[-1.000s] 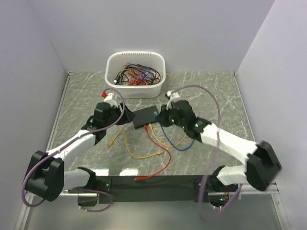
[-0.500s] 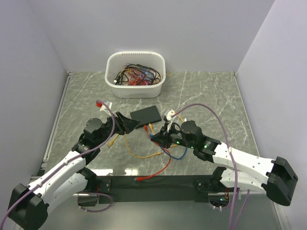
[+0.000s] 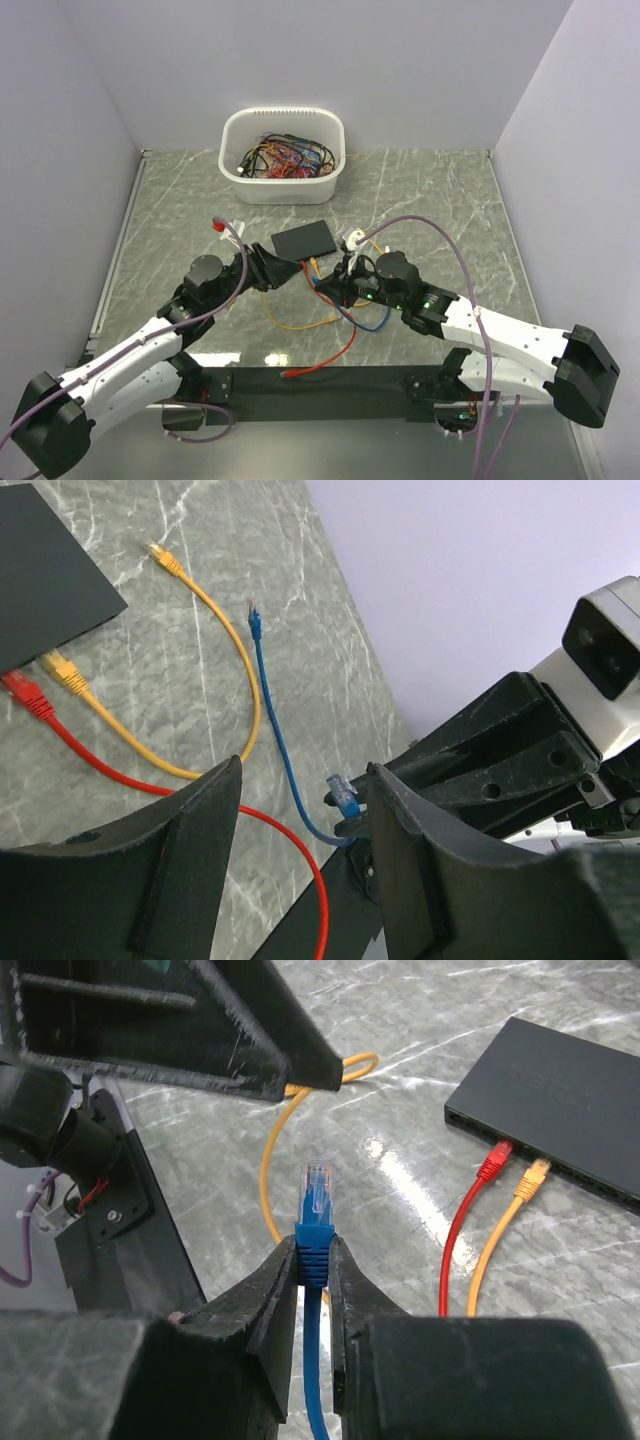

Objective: Insert the plug into the switch port

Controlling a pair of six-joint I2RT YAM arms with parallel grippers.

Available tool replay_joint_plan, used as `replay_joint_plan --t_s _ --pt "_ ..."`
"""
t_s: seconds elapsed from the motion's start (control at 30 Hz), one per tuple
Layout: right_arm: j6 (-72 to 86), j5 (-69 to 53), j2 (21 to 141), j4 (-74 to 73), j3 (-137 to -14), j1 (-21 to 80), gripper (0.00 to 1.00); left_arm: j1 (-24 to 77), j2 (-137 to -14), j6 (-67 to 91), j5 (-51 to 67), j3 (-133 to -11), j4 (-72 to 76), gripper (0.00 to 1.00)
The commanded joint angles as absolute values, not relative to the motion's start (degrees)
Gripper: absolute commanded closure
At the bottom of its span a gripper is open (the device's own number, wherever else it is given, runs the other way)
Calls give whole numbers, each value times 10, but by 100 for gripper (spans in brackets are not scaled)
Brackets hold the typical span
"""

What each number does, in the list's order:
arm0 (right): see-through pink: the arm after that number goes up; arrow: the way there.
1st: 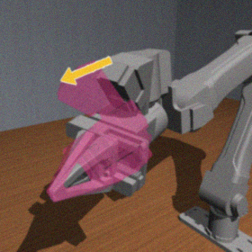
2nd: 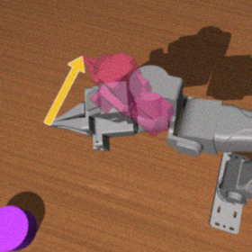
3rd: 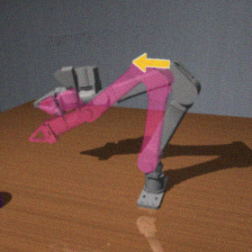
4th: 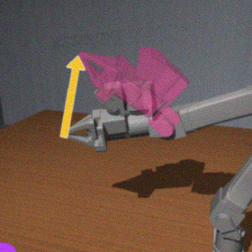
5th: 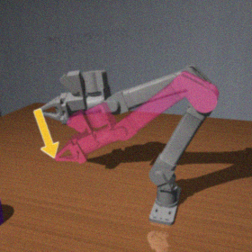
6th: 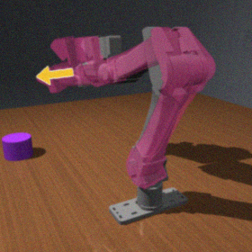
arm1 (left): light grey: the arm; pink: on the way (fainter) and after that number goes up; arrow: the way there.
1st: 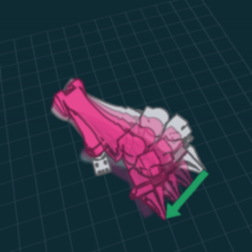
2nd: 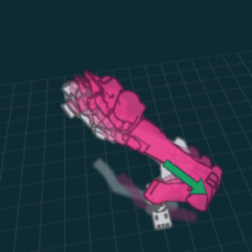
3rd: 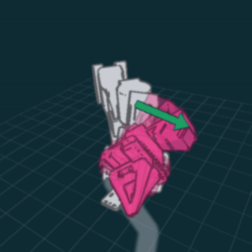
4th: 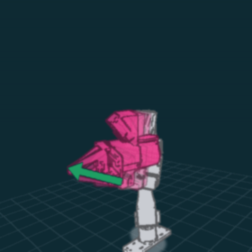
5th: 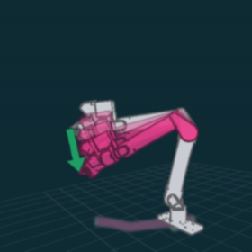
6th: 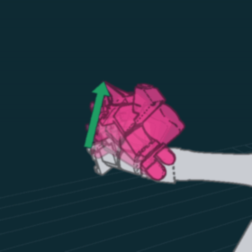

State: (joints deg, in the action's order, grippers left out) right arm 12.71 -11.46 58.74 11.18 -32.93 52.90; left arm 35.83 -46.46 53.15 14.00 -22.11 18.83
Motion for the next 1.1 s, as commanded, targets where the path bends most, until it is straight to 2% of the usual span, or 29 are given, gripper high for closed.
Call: replay_joint_plan --t_s 0.0,0.6,0.8,1.07 --pt "119 -96 591 138 -333 532 100 374 -468 548 120 -212 242 42" --pt "115 -90 600 130 -341 541 100 437 -548 569 85 -223 298 51" --pt "114 -86 602 131 -341 543 100 446 -556 565 81 -230 300 64" --pt "116 -76 599 134 -338 544 100 454 -570 563 83 -234 309 94"
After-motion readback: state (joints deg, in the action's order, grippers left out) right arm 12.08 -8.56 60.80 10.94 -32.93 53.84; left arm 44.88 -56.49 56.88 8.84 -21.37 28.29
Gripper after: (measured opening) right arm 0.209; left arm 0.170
